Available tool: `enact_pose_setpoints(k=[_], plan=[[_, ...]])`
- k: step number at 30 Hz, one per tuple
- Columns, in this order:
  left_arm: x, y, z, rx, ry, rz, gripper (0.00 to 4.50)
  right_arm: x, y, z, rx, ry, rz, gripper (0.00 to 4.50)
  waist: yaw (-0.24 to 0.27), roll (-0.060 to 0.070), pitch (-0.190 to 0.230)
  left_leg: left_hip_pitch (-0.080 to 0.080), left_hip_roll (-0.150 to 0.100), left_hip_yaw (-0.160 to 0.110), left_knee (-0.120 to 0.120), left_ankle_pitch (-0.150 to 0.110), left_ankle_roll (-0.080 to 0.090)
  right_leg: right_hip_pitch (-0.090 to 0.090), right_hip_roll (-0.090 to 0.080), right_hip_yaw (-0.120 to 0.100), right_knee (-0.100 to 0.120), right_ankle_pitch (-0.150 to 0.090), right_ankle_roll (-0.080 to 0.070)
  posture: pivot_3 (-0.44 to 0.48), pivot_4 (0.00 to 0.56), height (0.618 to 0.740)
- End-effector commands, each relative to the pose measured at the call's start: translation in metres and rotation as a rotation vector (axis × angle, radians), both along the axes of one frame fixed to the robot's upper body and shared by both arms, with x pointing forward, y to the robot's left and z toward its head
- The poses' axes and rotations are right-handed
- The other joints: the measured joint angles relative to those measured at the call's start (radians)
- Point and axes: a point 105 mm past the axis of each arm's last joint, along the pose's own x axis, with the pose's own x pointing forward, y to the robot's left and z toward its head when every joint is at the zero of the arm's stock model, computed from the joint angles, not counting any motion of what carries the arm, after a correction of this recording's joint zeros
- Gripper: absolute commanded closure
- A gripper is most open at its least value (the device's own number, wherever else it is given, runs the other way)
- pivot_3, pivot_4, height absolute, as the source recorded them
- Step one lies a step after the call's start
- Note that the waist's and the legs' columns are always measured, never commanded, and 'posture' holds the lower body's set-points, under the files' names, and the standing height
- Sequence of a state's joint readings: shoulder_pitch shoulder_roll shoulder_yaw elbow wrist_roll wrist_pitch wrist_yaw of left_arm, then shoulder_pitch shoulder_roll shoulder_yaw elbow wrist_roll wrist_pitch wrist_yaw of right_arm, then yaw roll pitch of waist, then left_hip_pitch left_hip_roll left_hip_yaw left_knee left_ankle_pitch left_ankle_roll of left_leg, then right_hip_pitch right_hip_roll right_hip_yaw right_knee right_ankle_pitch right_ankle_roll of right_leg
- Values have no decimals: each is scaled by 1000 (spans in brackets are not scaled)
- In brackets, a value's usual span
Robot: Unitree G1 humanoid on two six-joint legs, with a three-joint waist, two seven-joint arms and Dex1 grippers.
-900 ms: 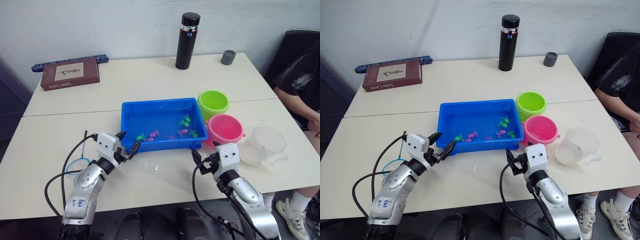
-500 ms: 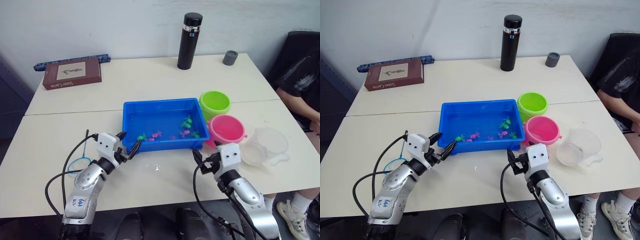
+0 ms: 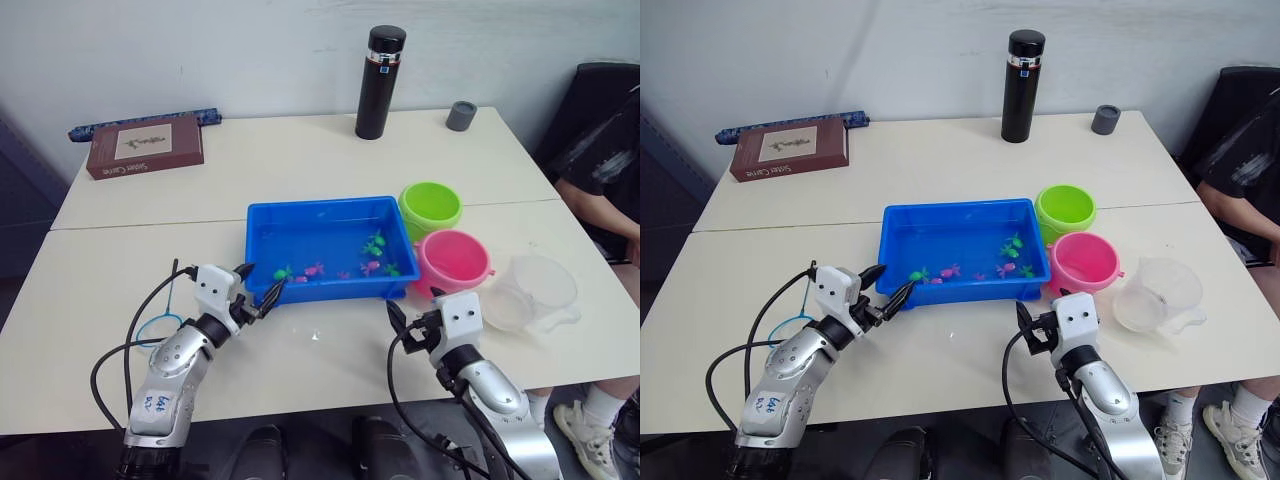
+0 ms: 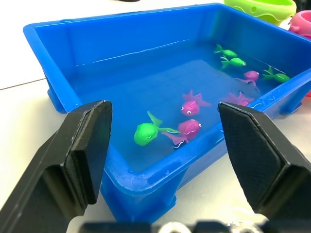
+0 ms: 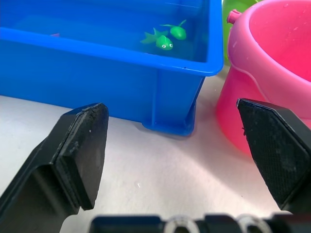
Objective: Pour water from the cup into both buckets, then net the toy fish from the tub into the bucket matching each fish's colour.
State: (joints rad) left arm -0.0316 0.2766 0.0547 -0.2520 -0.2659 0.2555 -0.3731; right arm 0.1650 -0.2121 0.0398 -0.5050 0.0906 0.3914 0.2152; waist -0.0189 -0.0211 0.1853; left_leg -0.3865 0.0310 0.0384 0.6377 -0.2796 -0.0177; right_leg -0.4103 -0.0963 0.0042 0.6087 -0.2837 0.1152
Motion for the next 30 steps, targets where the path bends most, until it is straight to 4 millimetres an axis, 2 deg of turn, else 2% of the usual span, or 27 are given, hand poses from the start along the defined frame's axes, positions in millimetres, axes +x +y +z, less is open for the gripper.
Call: enact_pose_setpoints(k=[1, 3, 8, 13, 16, 18, 20, 22, 25, 30], plan=[[-3, -1, 16, 7, -54, -14, 744, -2, 1, 18, -26, -83, 13, 0, 0, 0, 0, 0, 0, 0, 0, 0, 0, 0, 0, 0, 0, 0, 0, 0, 150, 740], [-3, -1, 22, 11, -71, -17, 744, -3, 0, 23, -41, -102, 16, 0, 0, 0, 0, 0, 0, 0, 0, 0, 0, 0, 0, 0, 0, 0, 0, 0, 150, 740], [-10, -15, 57, 27, -159, -107, 744, -9, -4, 47, -92, -182, 5, 0, 0, 0, 0, -1, 0, 0, 0, 0, 0, 0, 0, 0, 0, 0, 0, 0, 150, 740], [-20, -34, 71, 41, -171, -254, 744, -16, -11, 63, -136, -235, -21, 0, -2, 0, 0, 0, 0, 0, 0, 0, 0, 0, 1, 0, 0, 0, 0, 0, 150, 740], [-27, -50, 74, 39, -156, -385, 744, -23, -16, 81, -163, -287, -49, 0, -3, 0, 0, 0, 0, 1, 0, 0, 0, 0, 1, 0, 0, 0, 0, 0, 150, 740], [-31, -61, 73, 36, -137, -482, 744, -29, -31, 98, -187, -333, -131, 0, -3, 0, 0, 0, 0, 1, 1, 0, 0, 0, 1, 0, 1, 0, 0, 0, 150, 740], [-33, -68, 71, 38, -128, -542, 744, -34, -42, 105, -205, -350, -198, 0, -2, 0, 0, -1, 0, 1, 2, 0, 0, 0, 1, 0, 1, 0, 0, 0, 150, 740], [-33, -75, 70, 27, -118, -582, 744, -39, -59, 105, -232, -341, -282, 0, -2, 0, 0, -1, 0, 1, 5, 0, -1, 2, 2, 0, 1, 0, -1, 0, 150, 740], [-31, -86, 66, 18, -106, -651, 744, -54, -95, 102, -245, -310, -483, 0, 3, 0, 0, -1, 0, 2, 5, 0, -1, 2, 2, -1, 1, -1, -1, 0, 150, 740], [-25, -96, 62, 8, -95, -704, 744, -75, -124, 96, -274, -282, -658, 0, 12, 0, 0, -2, 0, 3, 7, -1, 0, 2, 2, 0, 1, -3, -5, 0, 150, 740]])
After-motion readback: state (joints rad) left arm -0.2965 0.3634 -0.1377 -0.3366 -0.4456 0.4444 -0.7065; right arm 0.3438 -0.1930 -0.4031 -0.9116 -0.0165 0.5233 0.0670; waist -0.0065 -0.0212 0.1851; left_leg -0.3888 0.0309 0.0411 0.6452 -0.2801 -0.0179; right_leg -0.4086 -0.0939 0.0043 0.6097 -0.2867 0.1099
